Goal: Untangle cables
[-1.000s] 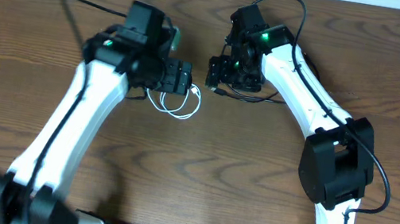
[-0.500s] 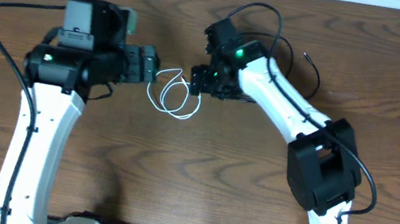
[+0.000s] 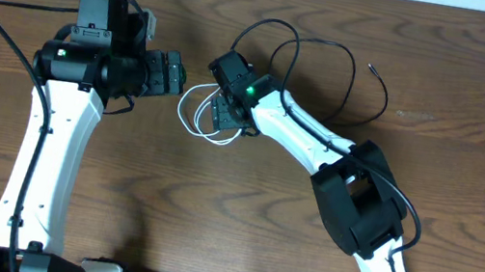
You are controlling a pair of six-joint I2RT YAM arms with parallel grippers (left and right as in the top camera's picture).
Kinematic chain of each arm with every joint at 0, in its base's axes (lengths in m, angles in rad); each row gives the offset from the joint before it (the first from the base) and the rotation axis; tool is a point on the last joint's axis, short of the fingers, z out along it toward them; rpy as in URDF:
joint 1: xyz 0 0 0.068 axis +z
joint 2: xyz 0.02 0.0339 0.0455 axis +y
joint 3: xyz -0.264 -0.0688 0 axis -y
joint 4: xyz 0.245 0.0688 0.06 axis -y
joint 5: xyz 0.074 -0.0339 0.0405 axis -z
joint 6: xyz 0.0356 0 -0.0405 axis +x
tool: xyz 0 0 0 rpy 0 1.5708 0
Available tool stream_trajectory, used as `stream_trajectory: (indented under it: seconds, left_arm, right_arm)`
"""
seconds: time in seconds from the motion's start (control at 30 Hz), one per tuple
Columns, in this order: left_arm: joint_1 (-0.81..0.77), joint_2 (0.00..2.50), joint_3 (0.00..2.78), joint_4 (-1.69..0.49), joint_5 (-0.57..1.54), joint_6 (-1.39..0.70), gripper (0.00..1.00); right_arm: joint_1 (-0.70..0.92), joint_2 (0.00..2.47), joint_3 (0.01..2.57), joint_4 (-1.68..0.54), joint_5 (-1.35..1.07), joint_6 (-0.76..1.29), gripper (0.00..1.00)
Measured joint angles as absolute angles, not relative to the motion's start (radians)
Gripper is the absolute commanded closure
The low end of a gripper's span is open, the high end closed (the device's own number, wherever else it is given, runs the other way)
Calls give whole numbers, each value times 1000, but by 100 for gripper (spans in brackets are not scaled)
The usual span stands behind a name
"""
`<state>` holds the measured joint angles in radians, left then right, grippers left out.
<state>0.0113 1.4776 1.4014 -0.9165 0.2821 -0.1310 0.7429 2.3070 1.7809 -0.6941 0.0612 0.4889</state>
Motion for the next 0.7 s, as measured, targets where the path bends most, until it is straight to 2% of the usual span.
stream_trajectory:
  seconds: [0.07, 0.13, 0.3, 0.33, 0.5, 0.53, 0.7]
  left_arm:
    - [11, 1478, 1401, -916, 282, -131, 8]
    - [11, 1478, 1401, -916, 282, -131, 8]
    - [11, 1478, 1401, -918, 282, -131, 8]
    - [11, 1478, 1401, -918, 282, -131, 8]
    - [11, 1478, 1401, -918, 282, -131, 8]
    - [11, 1478, 1401, -918, 282, -131, 8]
    - [11, 1478, 1401, -920, 282, -131, 8]
  right_arm:
    - [743, 2308, 1781, -694, 68, 490, 32]
    - [743, 2308, 1781, -703, 70, 498, 46]
    - [743, 2308, 1786, -762, 55, 560, 65]
    - [743, 2308, 1788, -779, 51, 574, 72]
    - [753, 2307, 1793, -840, 39, 651, 91]
    - [756, 2307, 1793, -843, 38, 662, 98]
    - [767, 2307, 1793, -830, 21, 690, 99]
